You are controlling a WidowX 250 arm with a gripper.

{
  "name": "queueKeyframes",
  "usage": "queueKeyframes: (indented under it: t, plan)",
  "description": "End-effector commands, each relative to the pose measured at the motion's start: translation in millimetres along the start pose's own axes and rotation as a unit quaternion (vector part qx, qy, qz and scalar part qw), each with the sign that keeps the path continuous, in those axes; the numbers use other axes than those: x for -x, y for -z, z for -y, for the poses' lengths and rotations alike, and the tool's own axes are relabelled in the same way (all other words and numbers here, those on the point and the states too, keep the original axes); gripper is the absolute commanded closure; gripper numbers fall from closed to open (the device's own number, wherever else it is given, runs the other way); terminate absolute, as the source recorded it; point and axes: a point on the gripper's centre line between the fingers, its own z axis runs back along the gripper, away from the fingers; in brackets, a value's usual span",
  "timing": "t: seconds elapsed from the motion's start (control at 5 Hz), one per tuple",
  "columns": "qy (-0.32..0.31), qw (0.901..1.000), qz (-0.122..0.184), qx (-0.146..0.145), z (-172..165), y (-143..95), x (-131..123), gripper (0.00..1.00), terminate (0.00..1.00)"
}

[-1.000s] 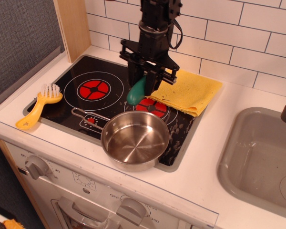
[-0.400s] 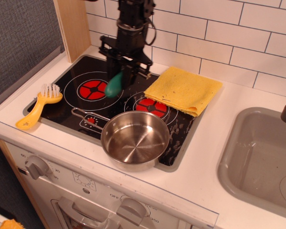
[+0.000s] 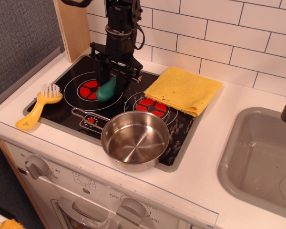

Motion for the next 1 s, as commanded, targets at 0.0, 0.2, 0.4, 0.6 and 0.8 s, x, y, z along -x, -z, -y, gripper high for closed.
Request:
queueKeyframes:
  t: [0.0,0.2,0.4,0.6,0.8]
  plan:
    - [0.005,0.9979,0.064,-0.014,-6,-46,-1,0.00,0.00]
    - [0.002,0.9955,0.094,-0.011,-7,-62,4,0.00,0.00]
    - [-0.003,0.9956,0.094,-0.005,-5,-61,5,0.00,0.00]
    - [-0.003,0.9956,0.094,-0.005,-5,-61,5,0.00,0.00]
    - [-0.003,0.9956,0.094,-0.005,-5,-61,5,0.00,1.00]
